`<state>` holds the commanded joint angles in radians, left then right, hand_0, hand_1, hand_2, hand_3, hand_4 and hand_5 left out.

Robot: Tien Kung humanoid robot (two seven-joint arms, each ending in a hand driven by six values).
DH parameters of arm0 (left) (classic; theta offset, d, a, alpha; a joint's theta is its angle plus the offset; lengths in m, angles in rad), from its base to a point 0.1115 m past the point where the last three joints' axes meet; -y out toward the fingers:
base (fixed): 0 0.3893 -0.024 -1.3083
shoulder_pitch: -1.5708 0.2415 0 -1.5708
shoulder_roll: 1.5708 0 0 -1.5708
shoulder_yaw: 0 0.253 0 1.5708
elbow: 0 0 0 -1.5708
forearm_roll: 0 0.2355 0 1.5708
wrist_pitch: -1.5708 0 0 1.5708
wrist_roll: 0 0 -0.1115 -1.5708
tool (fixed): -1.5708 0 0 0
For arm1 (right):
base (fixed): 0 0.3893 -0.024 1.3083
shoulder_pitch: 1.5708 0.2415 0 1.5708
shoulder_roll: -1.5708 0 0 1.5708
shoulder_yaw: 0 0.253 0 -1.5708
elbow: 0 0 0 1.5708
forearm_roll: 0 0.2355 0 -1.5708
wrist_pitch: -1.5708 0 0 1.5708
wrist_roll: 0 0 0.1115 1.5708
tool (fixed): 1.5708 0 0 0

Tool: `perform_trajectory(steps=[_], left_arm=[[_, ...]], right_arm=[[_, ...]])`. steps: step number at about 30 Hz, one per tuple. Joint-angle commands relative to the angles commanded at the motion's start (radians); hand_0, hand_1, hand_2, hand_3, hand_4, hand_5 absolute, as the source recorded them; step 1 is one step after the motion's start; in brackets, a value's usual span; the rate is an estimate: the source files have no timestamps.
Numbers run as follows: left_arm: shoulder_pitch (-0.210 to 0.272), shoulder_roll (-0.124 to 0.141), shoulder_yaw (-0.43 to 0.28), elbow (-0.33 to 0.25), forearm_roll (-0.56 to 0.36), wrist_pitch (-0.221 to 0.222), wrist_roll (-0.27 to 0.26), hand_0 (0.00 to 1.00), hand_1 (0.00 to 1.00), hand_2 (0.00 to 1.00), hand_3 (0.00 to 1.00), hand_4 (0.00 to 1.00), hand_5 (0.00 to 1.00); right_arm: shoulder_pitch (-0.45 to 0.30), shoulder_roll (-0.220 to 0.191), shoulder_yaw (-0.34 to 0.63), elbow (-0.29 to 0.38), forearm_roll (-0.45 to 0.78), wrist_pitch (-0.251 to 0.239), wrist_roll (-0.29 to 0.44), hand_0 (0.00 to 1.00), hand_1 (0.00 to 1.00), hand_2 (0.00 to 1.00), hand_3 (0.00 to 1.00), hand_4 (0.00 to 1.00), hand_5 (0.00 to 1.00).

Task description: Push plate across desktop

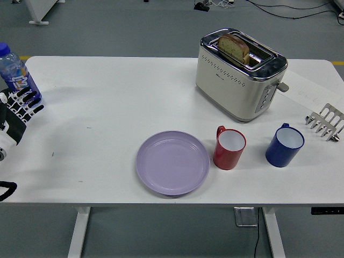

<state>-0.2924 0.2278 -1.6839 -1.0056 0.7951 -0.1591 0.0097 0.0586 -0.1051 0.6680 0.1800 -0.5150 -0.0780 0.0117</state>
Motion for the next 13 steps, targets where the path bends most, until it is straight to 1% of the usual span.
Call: perform_trajectory(steps=[13], left_arm=[[-0.003, -0.001, -0.011, 0.001, -0.001, 0.000, 0.001, 0.736, 0.787, 0.785, 0.723, 0.540, 0.998]], right_arm=[[0.003, -0.001, -0.004, 0.000, -0.001, 0.001, 0.001, 0.683, 0.683, 0.764, 0.713, 0.341, 0.316]])
